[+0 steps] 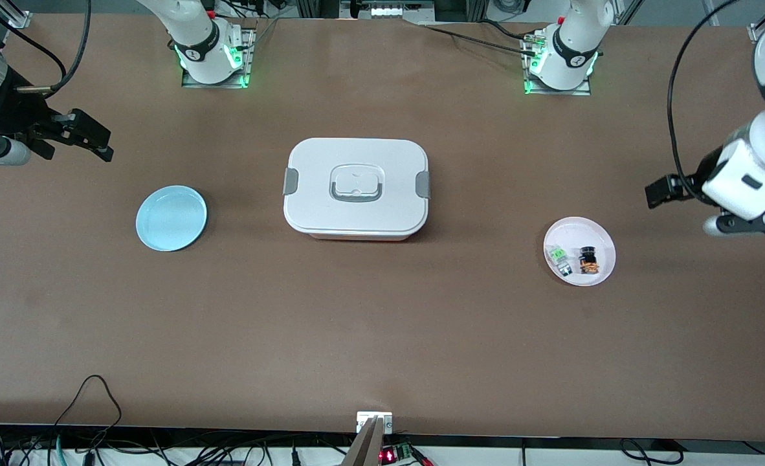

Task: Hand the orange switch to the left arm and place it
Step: 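Open the left gripper to release the switch and raise it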

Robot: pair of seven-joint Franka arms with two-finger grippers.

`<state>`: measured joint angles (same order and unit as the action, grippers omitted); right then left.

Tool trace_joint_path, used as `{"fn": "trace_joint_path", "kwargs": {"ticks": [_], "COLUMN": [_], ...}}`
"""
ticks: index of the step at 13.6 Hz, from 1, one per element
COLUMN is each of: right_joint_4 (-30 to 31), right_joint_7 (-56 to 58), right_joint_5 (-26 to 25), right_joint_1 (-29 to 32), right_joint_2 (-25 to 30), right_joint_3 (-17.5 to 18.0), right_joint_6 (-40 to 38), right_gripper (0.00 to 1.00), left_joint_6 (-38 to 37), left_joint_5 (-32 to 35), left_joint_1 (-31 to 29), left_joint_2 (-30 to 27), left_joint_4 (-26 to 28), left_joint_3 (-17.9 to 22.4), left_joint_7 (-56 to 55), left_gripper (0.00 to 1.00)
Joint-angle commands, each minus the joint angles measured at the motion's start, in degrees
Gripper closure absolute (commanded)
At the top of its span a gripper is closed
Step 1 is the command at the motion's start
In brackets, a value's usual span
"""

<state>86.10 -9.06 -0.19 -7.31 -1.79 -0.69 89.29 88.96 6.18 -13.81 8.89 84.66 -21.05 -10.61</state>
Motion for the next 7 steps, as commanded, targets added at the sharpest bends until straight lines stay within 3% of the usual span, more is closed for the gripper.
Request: {"fn": "trace_joint_path", "kwargs": {"ticks": [1, 4, 7], "right_joint_4": [-1.11, -1.11, -1.11], "right_joint_7": [-0.52, -0.52, -0.61], "right_joint_5": [0.28, 0.37, 1.07], "right_joint_1": [-0.34, -0.34, -0.34], "right_joint_2": [-0.15, -0.06, -0.32], "right_joint_3": [-2.64, -3.61, -3.61], "right_joint_6": [-3.05, -3.42, -2.8], "right_gripper": [0.0, 0.0, 0.0], "left_joint_6": [-1.16, -1.16, 0.06], "left_joint_5": [-3.97, -7.4, -7.5], "left_joint_1": [3.5, 12.9, 16.7], "left_joint_2": [-3.87, -7.57, -10.29], "left_joint_4": [0.06, 0.76, 4.18], "left_joint_3": [3.8, 15.3, 20.77], "left_joint_7": [0.94, 1.29, 6.54], "left_gripper": [0.0, 0.0, 0.0]}}
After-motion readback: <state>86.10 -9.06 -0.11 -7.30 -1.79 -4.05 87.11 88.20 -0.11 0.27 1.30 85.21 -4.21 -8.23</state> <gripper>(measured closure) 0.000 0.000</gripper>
